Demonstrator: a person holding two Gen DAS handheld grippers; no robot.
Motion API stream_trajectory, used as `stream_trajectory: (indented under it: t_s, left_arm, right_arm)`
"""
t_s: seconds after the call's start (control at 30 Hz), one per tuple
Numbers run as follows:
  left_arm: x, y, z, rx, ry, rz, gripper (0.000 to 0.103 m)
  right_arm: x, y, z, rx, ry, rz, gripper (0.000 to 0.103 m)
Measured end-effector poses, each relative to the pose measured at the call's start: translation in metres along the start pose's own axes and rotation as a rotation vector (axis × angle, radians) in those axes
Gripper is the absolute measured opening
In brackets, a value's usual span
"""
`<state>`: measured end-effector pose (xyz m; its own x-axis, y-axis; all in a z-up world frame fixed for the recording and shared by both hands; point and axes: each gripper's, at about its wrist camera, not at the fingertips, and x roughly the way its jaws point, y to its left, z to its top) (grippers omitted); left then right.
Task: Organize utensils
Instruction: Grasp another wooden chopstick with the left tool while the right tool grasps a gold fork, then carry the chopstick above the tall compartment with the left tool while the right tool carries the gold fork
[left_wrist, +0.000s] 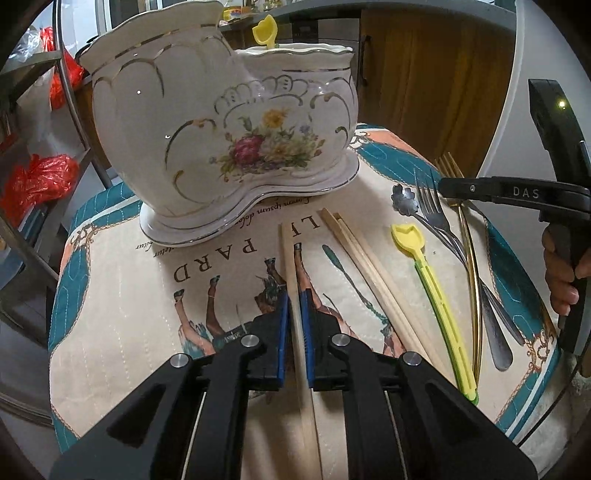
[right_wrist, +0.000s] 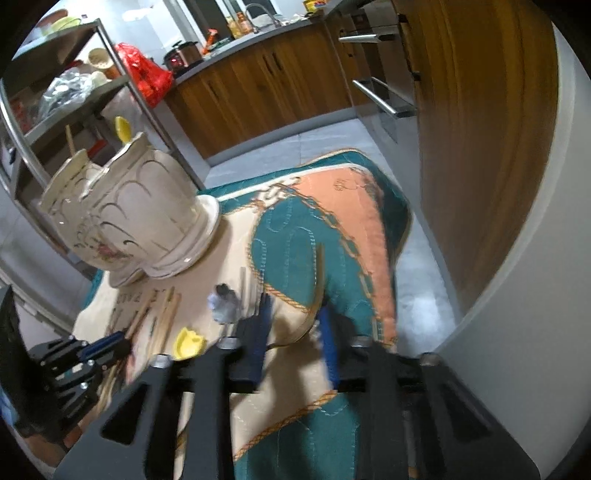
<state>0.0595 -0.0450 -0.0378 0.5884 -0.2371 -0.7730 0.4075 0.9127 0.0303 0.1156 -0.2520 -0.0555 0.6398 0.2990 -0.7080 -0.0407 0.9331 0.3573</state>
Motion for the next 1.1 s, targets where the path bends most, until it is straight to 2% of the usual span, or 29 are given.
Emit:
stream_trajectory:
  t_s: [0.2, 0.4, 0.47, 0.53, 0.63, 0.77, 0.87, 1.0, 1.1]
  left_arm:
    - [-0.002, 0.003, -0.003, 0.022, -0.004, -0.017, 0.006]
    - [-0.009, 0.007, -0.006, 0.028, -0.027, -0.026, 0.006]
    - [-0.017, 0.007, -0.007, 0.031, -0.058, -0.041, 0.006]
    - [-0.028, 0.009, -0.007, 0.03, -0.106, -0.05, 0.006]
    - [-0.053, 0.009, -0.007, 0.042, -0.225, -0.071, 0.006]
    - [-0.086, 0.009, -0.004, 0.058, -0.403, -0.04, 0.006]
    - [-0.105, 0.012, 0.003, 0.038, -0.502, -0.02, 0.006]
    - [-0.131, 0.026, 0.021, -0.02, -0.616, -0.026, 0.006]
    - [-0.149, 0.042, 0.043, -0.067, -0.688, -0.031, 0.006]
  right_arm:
    - [-0.013, -0.003, -0.002, 0.018, -0.031, 0.071, 0.011]
    - [-0.047, 0.013, -0.002, -0.046, -0.161, 0.154, 0.008]
    - [-0.058, 0.019, -0.003, -0.072, -0.211, 0.178, 0.007]
    - [-0.068, 0.025, -0.006, -0.095, -0.265, 0.204, 0.005]
    - [-0.088, 0.035, -0.009, -0.13, -0.355, 0.222, 0.004]
    - [-0.108, 0.05, -0.007, -0.184, -0.448, 0.207, 0.004]
    - [-0.12, 0.063, 0.003, -0.228, -0.519, 0.178, 0.004]
    - [-0.128, 0.073, 0.029, -0.208, -0.561, 0.208, 0.004]
    - [-0.134, 0.08, 0.05, -0.186, -0.634, 0.219, 0.004]
